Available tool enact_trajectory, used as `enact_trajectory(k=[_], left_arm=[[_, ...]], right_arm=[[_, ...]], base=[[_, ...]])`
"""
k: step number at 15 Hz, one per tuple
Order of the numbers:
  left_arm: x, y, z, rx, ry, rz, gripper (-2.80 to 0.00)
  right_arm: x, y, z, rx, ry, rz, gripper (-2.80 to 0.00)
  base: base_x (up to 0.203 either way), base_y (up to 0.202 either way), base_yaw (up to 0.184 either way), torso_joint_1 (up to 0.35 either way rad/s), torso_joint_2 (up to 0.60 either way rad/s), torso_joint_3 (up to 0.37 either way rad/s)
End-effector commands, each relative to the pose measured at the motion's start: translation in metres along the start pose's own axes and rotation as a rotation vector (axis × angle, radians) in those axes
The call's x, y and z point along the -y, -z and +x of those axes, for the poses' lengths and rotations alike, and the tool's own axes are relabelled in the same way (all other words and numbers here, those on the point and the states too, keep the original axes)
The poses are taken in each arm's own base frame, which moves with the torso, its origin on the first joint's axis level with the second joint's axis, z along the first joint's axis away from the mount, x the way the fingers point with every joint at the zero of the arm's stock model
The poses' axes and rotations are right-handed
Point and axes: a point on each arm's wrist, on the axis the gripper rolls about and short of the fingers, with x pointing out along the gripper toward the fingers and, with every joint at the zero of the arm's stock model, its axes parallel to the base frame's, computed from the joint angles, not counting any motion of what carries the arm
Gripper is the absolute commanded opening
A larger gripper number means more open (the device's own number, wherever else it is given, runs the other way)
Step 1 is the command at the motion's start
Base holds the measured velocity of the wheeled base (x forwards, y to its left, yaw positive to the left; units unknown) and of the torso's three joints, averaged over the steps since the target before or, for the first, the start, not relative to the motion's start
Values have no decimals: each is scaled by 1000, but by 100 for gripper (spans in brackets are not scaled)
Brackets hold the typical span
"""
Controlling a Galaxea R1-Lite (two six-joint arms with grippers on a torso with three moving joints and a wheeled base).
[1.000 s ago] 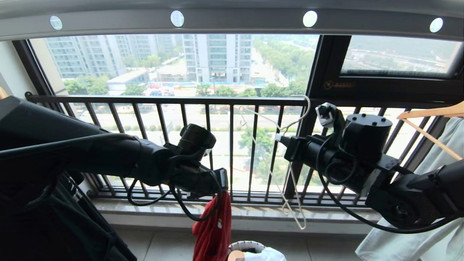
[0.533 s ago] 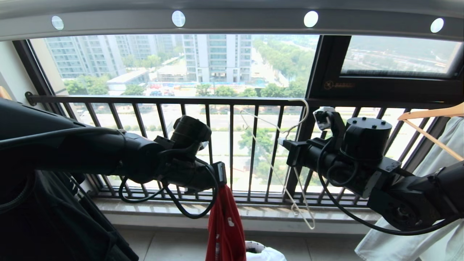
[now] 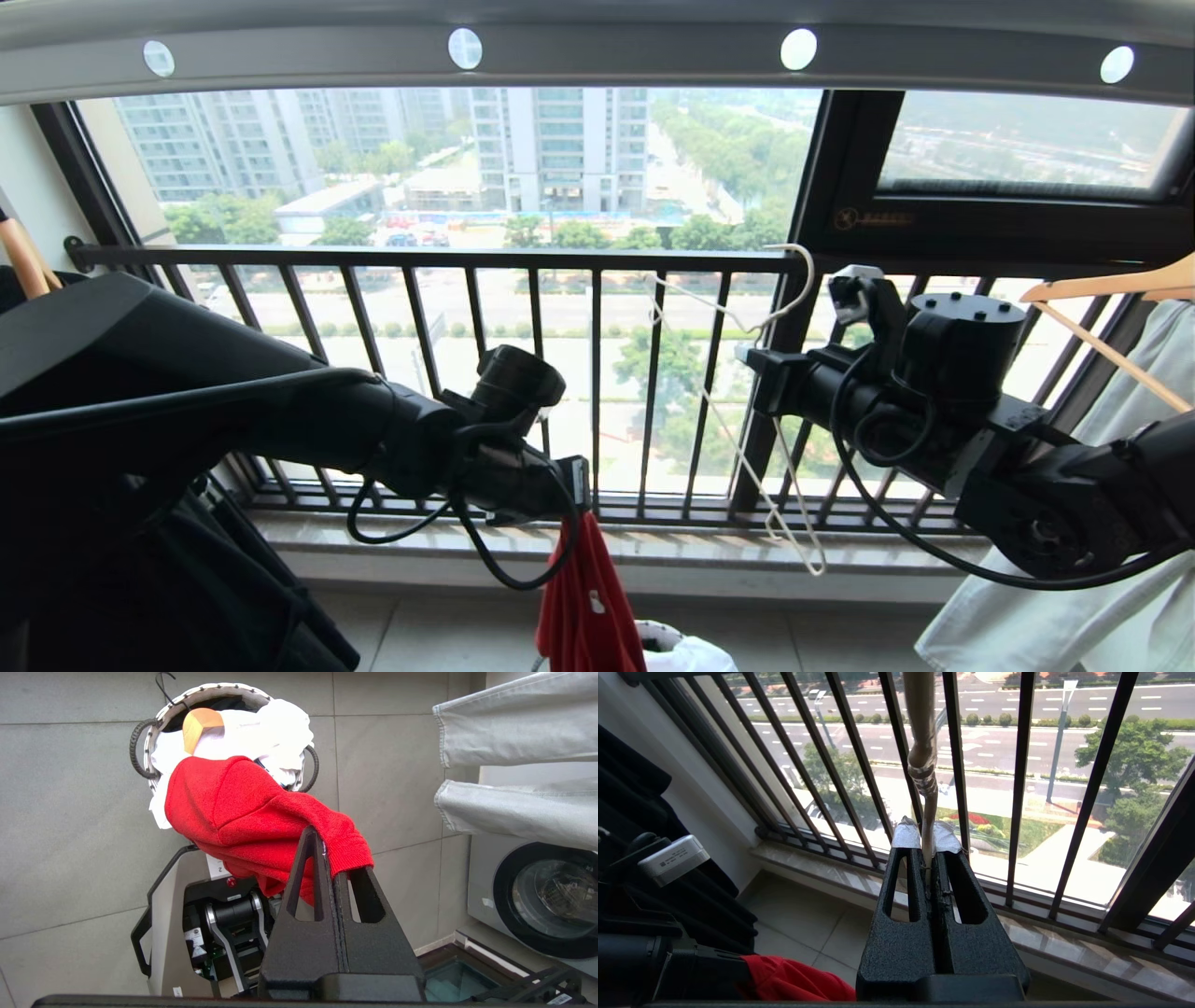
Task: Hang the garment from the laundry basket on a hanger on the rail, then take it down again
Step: Put clothes in the basket
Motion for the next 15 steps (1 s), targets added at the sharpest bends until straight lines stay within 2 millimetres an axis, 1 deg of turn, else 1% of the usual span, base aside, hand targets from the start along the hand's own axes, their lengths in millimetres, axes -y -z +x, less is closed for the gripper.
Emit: enact_trajectory(k=[1, 2, 4, 6, 9, 10, 15], left_arm=[[-11, 10, 36, 0, -27, -1, -280], [-12, 14, 44, -1, -29, 6, -280], [-13, 20, 53, -22, -41, 37, -280], [-14, 28, 63, -30, -88, 62, -280], [-14, 41, 78, -40, -160, 138, -280], [-12, 43, 80, -39, -169, 147, -280], [-8, 42, 76, -30, -162, 153, -280]], right_arm=[[1, -6, -2, 23, 0, 1, -280], [2, -8, -3, 30, 5, 1, -280], [5, -11, -4, 38, 12, -12, -280], [7, -11, -4, 36, 21, -46, -280], [7, -11, -4, 38, 21, -48, -280], [8, -11, -3, 38, 22, -48, -280], [8, -12, -4, 41, 22, -48, -280]], base=[[0, 0, 0, 0, 0, 0], [0, 0, 0, 0, 0, 0], [0, 0, 0, 0, 0, 0], [0, 0, 0, 0, 0, 0], [0, 0, 0, 0, 0, 0], [0, 0, 0, 0, 0, 0], [0, 0, 0, 0, 0, 0]])
